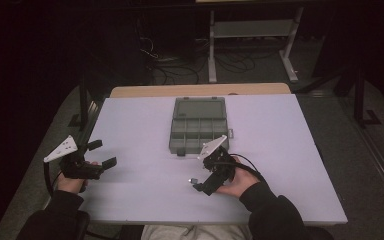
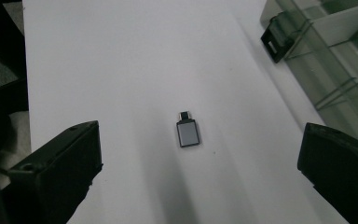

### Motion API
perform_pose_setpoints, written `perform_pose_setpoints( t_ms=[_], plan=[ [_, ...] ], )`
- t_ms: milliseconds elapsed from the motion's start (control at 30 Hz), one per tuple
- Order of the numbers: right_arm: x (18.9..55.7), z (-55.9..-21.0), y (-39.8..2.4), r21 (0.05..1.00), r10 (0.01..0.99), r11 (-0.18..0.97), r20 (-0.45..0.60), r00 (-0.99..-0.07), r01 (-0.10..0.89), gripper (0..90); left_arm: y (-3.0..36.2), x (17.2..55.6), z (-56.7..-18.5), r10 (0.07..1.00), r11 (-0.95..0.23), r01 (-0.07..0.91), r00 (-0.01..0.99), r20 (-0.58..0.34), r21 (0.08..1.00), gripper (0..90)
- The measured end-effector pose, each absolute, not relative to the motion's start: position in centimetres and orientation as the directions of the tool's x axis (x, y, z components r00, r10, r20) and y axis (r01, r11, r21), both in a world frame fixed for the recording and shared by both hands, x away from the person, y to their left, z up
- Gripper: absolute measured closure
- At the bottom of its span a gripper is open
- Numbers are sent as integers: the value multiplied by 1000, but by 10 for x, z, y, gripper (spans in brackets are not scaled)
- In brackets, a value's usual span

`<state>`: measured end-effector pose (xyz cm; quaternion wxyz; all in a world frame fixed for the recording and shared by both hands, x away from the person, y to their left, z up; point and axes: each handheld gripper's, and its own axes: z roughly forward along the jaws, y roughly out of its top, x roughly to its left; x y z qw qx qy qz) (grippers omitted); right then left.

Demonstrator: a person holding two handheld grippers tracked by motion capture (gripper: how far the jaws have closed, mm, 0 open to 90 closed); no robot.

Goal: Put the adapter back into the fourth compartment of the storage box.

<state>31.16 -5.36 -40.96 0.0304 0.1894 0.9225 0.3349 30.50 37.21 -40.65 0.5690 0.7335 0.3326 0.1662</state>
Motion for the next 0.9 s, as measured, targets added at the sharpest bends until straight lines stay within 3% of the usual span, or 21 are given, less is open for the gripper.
perform_pose_setpoints(
  t_ms=[700,800,833,900],
  plan=[
    [313,-427,-31,577,323,762,54,-945,293,0,372,305,-406,677,-130,296,723,-133,946,0],
    [313,-428,-30,579,317,761,62,-946,293,66,372,305,-407,677,-130,296,724,-133,946,0],
    [314,-428,-29,577,317,764,56,-947,290,138,372,305,-407,676,-133,296,725,-132,946,0],
    [314,-428,-28,573,319,765,59,-946,294,139,372,305,-407,675,-133,296,725,-132,946,0]
  ],
)
